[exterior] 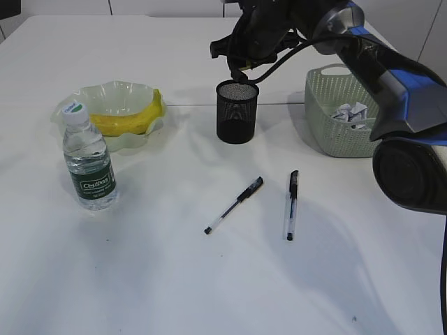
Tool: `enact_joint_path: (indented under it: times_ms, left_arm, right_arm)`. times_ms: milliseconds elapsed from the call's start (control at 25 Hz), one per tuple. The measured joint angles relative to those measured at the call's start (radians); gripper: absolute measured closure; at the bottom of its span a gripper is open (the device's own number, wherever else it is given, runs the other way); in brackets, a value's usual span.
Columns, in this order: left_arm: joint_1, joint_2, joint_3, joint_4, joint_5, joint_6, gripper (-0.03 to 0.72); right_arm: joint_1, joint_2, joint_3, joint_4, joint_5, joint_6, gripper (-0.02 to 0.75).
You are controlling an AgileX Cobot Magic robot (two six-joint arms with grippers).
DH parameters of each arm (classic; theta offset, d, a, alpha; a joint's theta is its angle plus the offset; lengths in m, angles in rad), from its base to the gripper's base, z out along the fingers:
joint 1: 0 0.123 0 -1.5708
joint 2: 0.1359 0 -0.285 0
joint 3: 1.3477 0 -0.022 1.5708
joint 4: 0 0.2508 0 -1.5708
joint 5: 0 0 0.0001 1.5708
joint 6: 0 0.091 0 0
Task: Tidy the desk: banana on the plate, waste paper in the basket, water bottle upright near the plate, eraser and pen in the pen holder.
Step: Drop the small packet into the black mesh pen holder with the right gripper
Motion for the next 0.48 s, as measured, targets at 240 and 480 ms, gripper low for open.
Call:
enact_joint_path:
  times_ms: [240,480]
  left_arm:
    - [0.000,0.000,0.000,0.000,0.000,0.000,0.183]
    - [0.000,0.000,0.000,0.000,-0.002,0.000,0.183]
  right_arm:
    - [0.000,0.000,0.000,-0.004,-0.002,0.000,0.441]
    - [0.000,0.000,0.000,-0.004,-0.021,0.000,0.442]
